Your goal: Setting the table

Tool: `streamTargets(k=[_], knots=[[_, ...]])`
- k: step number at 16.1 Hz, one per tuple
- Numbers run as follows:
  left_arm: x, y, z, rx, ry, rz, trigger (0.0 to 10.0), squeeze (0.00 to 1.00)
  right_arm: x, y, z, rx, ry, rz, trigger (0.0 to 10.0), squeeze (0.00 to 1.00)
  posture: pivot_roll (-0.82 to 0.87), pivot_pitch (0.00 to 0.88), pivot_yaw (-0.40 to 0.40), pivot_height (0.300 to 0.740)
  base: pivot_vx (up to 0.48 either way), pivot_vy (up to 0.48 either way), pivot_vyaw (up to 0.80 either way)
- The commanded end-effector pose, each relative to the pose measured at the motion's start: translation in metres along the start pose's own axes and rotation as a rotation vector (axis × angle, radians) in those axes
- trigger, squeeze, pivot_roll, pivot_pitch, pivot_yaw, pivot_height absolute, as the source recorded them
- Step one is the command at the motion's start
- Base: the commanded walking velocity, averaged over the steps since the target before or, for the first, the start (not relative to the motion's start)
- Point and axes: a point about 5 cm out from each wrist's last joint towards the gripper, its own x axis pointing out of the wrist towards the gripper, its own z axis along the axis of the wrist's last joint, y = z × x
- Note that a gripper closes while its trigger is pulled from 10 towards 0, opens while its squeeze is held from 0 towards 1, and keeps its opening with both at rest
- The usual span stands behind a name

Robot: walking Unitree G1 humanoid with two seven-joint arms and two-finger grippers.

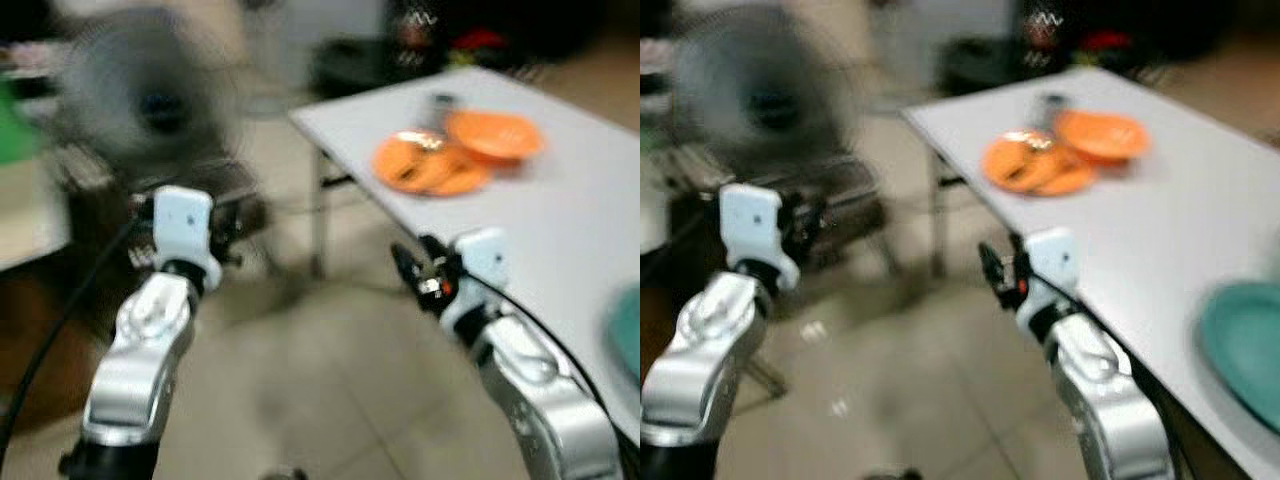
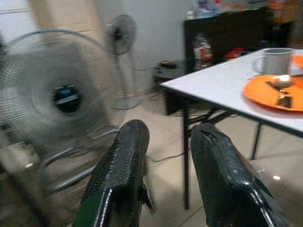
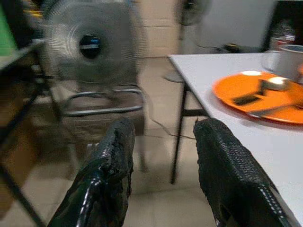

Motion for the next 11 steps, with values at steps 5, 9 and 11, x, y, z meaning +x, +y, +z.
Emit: streamTargets(k=[5,9,11], knots=[[0.0005,0.0026,0.0028,-0.025,-0.016,0.008,10.0,0.00,0.0013,0.0018,-0.0025,0.019,0.007,0.017,10.0,0.00,0.06,0.000,0.028,0.740,0.000,0.000,0.80],[0.0008,0.0013,0.0038,0.007,-0.027,-0.013,10.0,0.00,0.0018,0.0039,-0.0050,0.012,0.015,0.053,10.0,0.00,0.06,0.000,0.015,0.740,0.266,0.000,0.80],[0.0009,0.0001,0.0070,0.014,-0.039,-0.027,10.0,0.00,0.0036,0.0032,-0.0034,0.014,0.008,0.068,10.0,0.00,0.07,0.000,0.009,0.740,0.319,0.000,0.80]])
